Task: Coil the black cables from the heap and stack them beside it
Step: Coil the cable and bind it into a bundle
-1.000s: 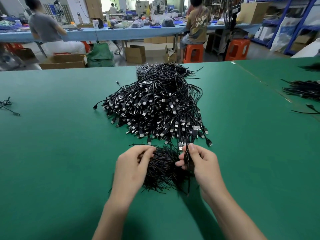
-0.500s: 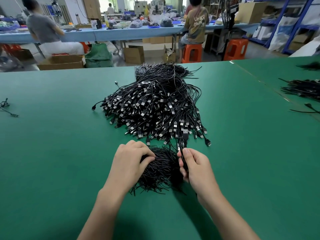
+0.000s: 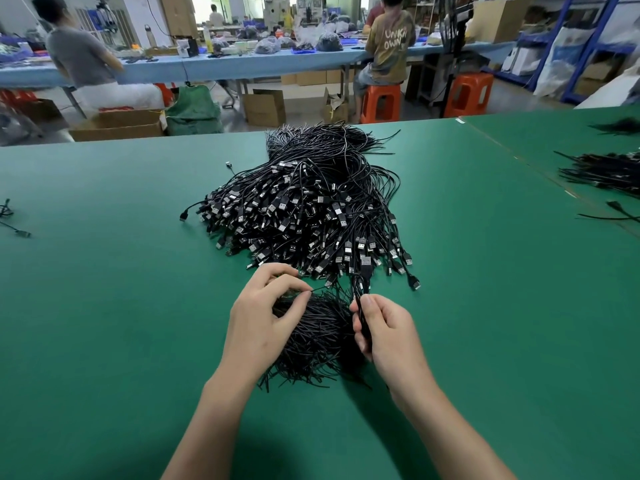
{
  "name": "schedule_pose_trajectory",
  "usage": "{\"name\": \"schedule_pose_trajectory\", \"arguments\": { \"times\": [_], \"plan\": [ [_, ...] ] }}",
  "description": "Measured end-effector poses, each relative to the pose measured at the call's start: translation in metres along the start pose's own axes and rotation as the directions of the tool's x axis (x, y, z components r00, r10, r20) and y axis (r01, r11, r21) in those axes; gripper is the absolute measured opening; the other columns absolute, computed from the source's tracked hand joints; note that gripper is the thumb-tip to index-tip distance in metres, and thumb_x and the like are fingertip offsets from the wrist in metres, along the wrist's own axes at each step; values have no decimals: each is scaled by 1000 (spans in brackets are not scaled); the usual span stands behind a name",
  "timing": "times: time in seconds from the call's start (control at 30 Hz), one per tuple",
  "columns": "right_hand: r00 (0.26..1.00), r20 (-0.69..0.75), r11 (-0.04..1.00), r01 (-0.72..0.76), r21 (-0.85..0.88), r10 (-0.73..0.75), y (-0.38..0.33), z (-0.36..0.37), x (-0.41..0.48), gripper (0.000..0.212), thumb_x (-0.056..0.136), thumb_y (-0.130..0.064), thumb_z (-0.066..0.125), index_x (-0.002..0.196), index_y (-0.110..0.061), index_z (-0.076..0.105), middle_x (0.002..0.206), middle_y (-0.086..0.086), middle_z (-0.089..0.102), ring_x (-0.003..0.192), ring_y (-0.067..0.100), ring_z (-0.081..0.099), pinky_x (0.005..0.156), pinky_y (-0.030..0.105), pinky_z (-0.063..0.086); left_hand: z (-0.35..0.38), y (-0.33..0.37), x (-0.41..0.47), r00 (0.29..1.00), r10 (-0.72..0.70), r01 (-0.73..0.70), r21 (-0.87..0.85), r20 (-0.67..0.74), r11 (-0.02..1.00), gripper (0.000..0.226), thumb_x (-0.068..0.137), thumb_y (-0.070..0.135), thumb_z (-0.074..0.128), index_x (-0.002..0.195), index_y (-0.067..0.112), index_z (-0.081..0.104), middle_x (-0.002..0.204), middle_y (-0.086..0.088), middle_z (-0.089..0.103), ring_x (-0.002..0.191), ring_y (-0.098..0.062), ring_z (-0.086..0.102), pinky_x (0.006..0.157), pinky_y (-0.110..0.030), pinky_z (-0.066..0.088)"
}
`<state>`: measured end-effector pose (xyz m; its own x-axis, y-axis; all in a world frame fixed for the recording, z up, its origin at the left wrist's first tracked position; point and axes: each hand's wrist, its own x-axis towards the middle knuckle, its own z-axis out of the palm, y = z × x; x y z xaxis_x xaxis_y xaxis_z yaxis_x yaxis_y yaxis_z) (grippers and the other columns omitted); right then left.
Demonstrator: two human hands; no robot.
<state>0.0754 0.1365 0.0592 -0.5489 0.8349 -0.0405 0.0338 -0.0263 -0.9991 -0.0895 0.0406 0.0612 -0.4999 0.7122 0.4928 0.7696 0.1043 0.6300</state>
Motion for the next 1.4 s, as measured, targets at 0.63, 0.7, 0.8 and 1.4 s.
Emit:
{"name": "schedule_pose_trajectory", "arguments": {
  "times": [0.63,0.7,0.8,1.4],
  "plan": [
    [969,-8,927,235,-292,-248,-2,10,-8,32,107,-28,48,76,-30,58,64,-9,60,50,4,48,50,21,38,7,28,-4,948,-306,318,-271,87,909,17,90,18,78,83,34,78,75,13,74,66,0,65,66,-12,51],
    [953,-21,886,273,-376,-303,-7,11,-7,37,106,-26,50,70,-32,50,62,-12,57,55,7,48,52,19,34,8,35,-6,923,-316,379,-397,218,835,19,92,12,76,89,30,80,80,7,78,74,-6,72,72,-15,54],
    [933,-19,821,305,-482,-358,-12,7,-5,40,106,-25,51,67,-32,42,60,-10,52,60,8,49,56,20,34,8,41,-11,896,-324,442,-548,304,710,17,94,7,74,100,21,82,85,-2,80,78,-7,73,74,-15,55],
    [981,91,969,185,-165,-172,-33,-10,-21,39,105,-22,55,66,-17,63,57,0,62,45,11,48,49,20,38,25,45,-28,898,-287,432,-790,333,435,20,92,16,76,102,0,73,74,-23,67,66,-37,69,74,-44,59]
  ]
}}
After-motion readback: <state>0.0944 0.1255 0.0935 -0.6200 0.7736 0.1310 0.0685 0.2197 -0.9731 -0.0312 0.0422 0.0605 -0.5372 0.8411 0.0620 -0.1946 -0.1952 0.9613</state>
